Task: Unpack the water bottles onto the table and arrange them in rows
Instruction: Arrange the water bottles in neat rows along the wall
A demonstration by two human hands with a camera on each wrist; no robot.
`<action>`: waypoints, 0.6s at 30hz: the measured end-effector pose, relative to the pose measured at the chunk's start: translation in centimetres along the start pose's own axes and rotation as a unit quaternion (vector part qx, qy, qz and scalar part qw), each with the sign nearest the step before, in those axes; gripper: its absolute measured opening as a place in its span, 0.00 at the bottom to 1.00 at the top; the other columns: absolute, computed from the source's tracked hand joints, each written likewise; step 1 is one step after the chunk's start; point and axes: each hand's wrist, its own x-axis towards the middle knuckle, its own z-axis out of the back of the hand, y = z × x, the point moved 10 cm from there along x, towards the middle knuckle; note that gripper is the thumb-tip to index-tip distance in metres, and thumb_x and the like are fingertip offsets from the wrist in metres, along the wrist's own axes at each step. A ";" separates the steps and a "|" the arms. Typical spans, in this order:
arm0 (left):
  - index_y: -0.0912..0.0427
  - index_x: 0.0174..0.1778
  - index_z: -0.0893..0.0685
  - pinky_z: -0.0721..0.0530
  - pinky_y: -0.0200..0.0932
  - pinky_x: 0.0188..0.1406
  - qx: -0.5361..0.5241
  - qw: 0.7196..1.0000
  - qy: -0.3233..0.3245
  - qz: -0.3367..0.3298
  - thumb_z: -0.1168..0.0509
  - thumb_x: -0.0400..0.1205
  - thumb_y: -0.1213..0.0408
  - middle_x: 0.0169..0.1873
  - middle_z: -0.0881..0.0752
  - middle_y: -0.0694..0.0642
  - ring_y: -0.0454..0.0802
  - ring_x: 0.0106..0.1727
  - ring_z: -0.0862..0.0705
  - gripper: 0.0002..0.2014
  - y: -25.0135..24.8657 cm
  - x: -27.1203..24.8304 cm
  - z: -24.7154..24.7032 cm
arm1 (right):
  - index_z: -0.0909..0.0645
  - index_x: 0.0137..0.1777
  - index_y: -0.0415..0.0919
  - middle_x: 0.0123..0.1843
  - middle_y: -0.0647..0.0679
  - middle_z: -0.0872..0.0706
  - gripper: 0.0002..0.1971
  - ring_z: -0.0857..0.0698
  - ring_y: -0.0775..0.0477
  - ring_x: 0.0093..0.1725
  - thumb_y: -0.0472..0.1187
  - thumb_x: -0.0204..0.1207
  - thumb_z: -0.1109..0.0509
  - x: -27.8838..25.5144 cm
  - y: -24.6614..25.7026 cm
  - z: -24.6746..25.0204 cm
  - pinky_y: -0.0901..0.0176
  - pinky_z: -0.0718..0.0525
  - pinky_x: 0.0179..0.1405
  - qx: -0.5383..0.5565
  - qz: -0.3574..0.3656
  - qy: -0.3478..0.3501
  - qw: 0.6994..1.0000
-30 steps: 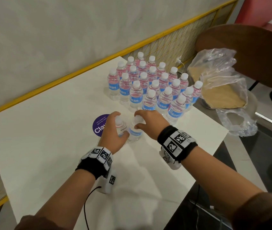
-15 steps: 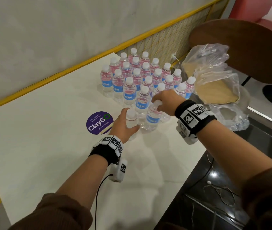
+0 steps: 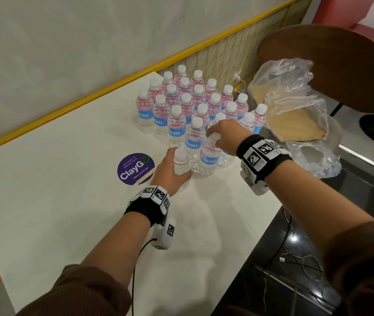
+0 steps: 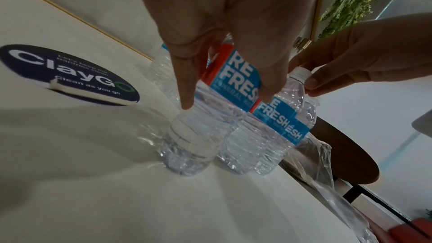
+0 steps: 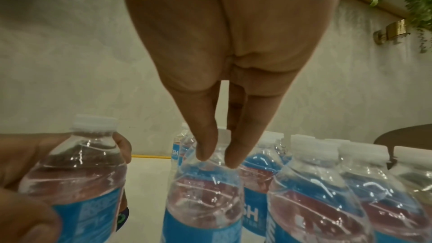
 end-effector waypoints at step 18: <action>0.50 0.70 0.33 0.24 0.41 0.53 0.024 1.000 0.000 0.002 0.25 0.73 0.59 0.60 0.19 0.51 0.50 0.59 0.19 0.32 0.3 0.1 -0.1 | 0.23 0.69 0.43 0.65 0.40 0.19 0.20 0.22 0.38 0.65 0.39 0.77 0.32 0.1 -0.5 0.3 0.50 0.23 0.63 -0.006 -0.032 -0.010 0.999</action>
